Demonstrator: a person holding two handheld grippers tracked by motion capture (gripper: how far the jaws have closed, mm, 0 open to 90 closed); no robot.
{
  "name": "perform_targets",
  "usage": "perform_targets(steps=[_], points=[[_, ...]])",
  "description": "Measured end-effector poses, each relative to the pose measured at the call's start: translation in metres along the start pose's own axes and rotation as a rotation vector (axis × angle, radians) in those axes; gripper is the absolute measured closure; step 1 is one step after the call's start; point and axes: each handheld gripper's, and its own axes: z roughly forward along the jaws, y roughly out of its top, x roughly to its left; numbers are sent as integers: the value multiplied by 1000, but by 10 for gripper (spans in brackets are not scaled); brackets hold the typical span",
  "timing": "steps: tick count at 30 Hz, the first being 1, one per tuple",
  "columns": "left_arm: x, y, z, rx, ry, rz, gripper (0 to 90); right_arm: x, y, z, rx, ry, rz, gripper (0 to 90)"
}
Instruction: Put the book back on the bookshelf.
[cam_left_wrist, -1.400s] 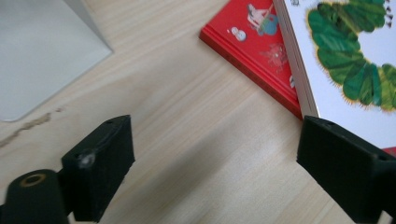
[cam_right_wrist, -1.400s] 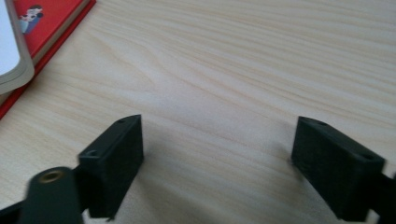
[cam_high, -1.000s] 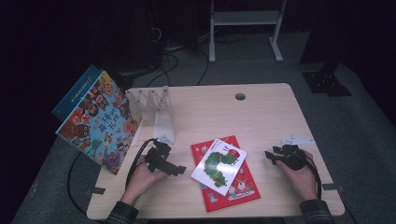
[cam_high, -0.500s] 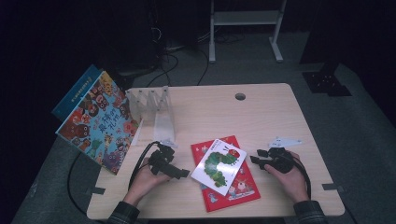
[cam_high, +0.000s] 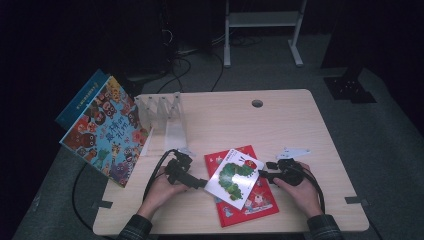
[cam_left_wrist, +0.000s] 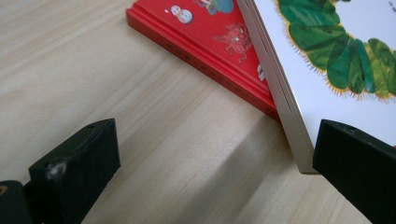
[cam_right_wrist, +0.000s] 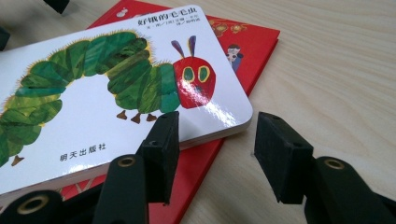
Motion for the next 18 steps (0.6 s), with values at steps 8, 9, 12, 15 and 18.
perform_targets(steps=[8, 9, 12, 15, 18], points=[[-2, 0, 0, 5, 3, 1, 0, -1, 0, 1, -4, 3, 5, 485], [-3, -1, 0, 0, 3, -3, 0, -1, 1, 2, -4, 4, 4, 483], [-3, -4, -1, 2, -12, -11, 0, -2, 1, 3, -6, 5, 2, 480], [-4, -6, -3, 12, -20, -9, 0, -1, 3, 6, 3, 5, -6, 480], [-5, -7, -5, 2, -34, -17, 0, 1, 5, 9, 5, 5, -11, 479]])
